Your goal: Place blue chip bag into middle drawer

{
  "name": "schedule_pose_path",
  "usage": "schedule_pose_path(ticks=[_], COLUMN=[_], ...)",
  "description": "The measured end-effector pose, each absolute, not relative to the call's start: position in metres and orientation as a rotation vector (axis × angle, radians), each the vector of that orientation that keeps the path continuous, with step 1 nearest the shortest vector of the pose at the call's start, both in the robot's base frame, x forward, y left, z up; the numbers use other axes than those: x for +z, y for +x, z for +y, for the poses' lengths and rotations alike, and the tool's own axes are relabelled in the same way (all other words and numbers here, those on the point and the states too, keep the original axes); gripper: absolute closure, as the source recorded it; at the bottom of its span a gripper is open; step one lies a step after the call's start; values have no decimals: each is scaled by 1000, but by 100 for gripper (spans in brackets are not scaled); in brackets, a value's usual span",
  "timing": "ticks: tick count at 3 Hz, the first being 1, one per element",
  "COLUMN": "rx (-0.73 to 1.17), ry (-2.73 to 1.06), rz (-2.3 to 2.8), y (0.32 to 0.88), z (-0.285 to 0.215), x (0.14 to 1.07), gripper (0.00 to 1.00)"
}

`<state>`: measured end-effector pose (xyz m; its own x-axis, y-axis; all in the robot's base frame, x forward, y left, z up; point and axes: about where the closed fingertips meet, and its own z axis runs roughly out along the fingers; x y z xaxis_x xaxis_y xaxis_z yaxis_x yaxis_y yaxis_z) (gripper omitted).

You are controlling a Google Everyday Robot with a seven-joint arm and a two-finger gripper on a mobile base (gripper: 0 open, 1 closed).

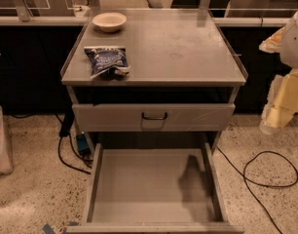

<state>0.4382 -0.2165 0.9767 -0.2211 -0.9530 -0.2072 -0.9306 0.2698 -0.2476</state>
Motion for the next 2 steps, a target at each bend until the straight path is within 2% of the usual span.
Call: schedule_pose_path(ticks=[2], rx=[-81], ry=[-1753], rz=[2165], y=[449], z=[-198], x=[968], gripper=[0])
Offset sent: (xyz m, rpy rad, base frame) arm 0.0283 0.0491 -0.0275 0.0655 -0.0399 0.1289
